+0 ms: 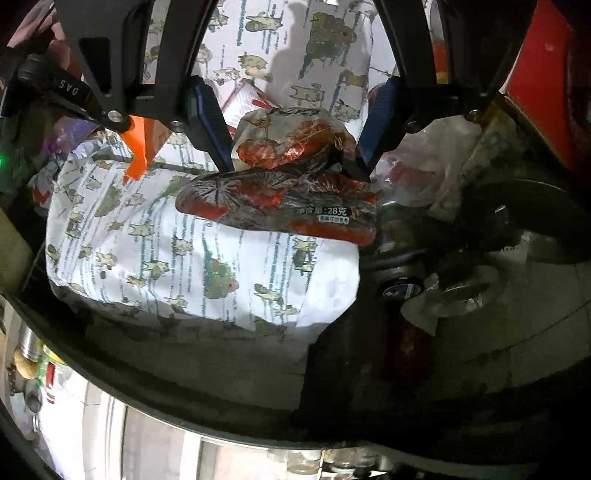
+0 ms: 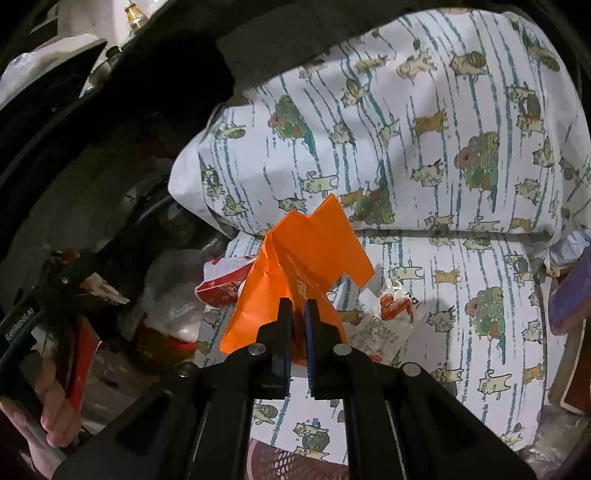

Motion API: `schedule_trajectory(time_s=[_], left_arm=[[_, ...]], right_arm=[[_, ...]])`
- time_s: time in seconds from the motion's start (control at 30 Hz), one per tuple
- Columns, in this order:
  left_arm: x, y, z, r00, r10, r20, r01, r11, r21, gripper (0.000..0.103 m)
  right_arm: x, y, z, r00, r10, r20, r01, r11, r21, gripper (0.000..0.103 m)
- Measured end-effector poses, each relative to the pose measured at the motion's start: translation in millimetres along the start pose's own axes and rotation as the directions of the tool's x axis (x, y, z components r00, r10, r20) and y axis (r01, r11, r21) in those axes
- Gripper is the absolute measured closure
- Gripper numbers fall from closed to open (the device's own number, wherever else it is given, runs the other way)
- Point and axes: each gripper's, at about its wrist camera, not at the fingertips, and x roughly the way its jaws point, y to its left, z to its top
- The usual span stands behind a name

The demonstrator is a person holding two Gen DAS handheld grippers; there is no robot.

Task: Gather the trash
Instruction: 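Carry the orange paper and snack bag over the pink basket with both tools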

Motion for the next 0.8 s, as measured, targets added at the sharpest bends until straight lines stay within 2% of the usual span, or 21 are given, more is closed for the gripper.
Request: schedule_trajectory(time_s=[0.13,0.27,0.43,0.67,0.8], left_arm=[[-9,-8,-7,1.0,-0.025,-0.008,0.025,1.0,0.006,0.034],[-21,-19,-12,1.0,-0.011,0.021,0.01,0.998,0.06,0.034],[-34,-28,-23,0.999,-0.053,-0.01,0.054,0.998,0.029,0.034],[-87,-39,-38,0.999,-0.044,0.006,0.044,0.996,0.077,0.034],[-112,-39,-56,0.999,-0.023,-0.031,0.026,0.996,0.082,0.034]], right_arm=[[-7,4,-3,1.0,0.025,-0.001,-0.025,1.0,-0.003,0.097],[-17,11,-7,0.999,0.038,0.022,-0.038,0.999,-0.03,0.097],[-38,20,-16,0.998,0.044,0.055,-0.042,0.998,-0.042,0.097],[-95,38,-40,0.992,0.058,0.116,-0.046,0.993,-0.106,0.097],[-124,41,-66,0.99,0.081,0.112,-0.069,0.992,-0.105,0.097]])
